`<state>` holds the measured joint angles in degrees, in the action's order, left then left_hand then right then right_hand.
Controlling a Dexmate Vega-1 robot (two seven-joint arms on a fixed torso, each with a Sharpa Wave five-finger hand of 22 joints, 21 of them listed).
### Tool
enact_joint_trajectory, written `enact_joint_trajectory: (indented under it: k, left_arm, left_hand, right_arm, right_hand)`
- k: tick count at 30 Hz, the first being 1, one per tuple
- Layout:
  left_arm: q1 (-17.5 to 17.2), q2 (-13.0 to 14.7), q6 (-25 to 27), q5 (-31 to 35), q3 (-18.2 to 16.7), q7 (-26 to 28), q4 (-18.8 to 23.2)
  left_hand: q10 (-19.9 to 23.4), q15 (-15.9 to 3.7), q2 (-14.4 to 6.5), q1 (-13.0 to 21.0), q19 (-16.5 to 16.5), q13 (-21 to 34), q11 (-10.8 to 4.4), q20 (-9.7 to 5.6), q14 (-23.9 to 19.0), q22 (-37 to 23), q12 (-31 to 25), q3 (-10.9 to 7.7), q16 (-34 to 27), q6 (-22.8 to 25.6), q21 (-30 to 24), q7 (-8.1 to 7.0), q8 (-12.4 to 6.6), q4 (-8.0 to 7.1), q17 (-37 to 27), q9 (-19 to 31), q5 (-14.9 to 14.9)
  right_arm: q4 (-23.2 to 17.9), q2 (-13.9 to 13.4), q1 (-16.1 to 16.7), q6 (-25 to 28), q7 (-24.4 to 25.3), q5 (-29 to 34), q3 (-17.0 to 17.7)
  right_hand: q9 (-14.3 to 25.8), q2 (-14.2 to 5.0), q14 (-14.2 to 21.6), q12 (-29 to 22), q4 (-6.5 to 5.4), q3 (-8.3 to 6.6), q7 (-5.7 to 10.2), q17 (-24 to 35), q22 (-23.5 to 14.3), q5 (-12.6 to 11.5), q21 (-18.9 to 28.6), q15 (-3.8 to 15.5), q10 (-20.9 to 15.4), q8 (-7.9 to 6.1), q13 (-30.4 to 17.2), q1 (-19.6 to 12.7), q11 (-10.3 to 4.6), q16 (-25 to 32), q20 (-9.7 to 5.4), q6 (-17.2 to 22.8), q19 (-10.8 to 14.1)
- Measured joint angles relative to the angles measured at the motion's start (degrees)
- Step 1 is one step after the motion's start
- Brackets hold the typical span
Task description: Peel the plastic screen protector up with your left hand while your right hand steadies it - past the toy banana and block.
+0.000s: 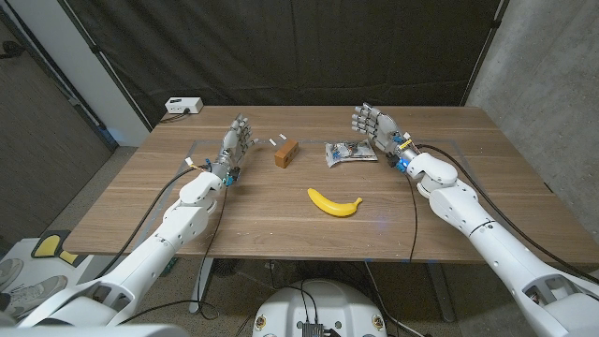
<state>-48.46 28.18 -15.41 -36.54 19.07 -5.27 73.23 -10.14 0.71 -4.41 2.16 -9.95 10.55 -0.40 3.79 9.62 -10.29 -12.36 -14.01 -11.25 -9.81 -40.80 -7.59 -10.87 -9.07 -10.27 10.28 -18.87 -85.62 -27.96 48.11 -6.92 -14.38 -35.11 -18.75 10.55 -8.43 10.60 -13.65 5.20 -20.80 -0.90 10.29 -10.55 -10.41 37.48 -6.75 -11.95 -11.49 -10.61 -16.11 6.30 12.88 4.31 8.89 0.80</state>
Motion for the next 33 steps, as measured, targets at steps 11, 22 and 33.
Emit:
enact_joint_trajectory:
  k: [11,22,33]
  left_arm:
    - [0.55,-0.28,-0.36,-0.12,-0.13,-0.86,-1.02]
    - [1.25,-0.59,-0.66,-0.38,-0.14,-1.75,-2.2]
    - [1.85,-0.81,-0.78,-0.49,0.0,-2.34,-3.26]
  left_hand:
    - [0.0,0.0,-0.18,0.18,0.0,0.0,0.0,0.0,0.0,0.0,0.0,0.0,0.0,0.0,0.0,0.0,0.0,0.0,0.01,0.0,0.0]
    - [0.0,0.0,-0.3,0.3,0.01,-0.01,-0.01,0.0,0.0,0.0,0.0,0.25,0.0,0.0,0.53,0.01,0.0,0.25,0.01,-0.01,0.0]
    - [0.0,0.0,-0.53,0.53,-0.01,-0.01,-0.01,0.01,0.0,0.0,0.0,0.25,0.0,0.0,0.77,0.01,-0.44,0.25,0.01,0.27,-0.21]
  right_arm:
    - [-6.95,-1.1,0.82,13.01,1.43,-6.39,1.74]
    - [-11.05,-2.45,-0.78,29.56,0.31,-12.14,2.47]
    - [-11.23,-2.2,-2.76,39.58,-2.51,-15.28,2.35]
  right_hand:
    - [0.0,-0.93,1.06,-0.44,-1.57,-1.59,-0.85,0.35,-0.27,-0.83,0.17,-0.2,-2.82,-1.27,0.0,-0.06,1.27,0.0,-0.43,4.95,1.25]
    - [-0.01,-1.03,2.93,-0.77,-2.36,-2.37,-1.68,0.53,-0.26,-1.05,0.9,-0.9,-4.21,-0.79,0.0,0.04,2.55,-0.01,0.01,4.72,3.29]
    - [-0.02,-1.03,9.23,-1.4,-2.76,-4.19,-4.38,0.49,-0.52,-1.27,3.37,-1.22,-7.93,-0.55,0.01,0.04,3.86,0.79,1.74,6.76,9.32]
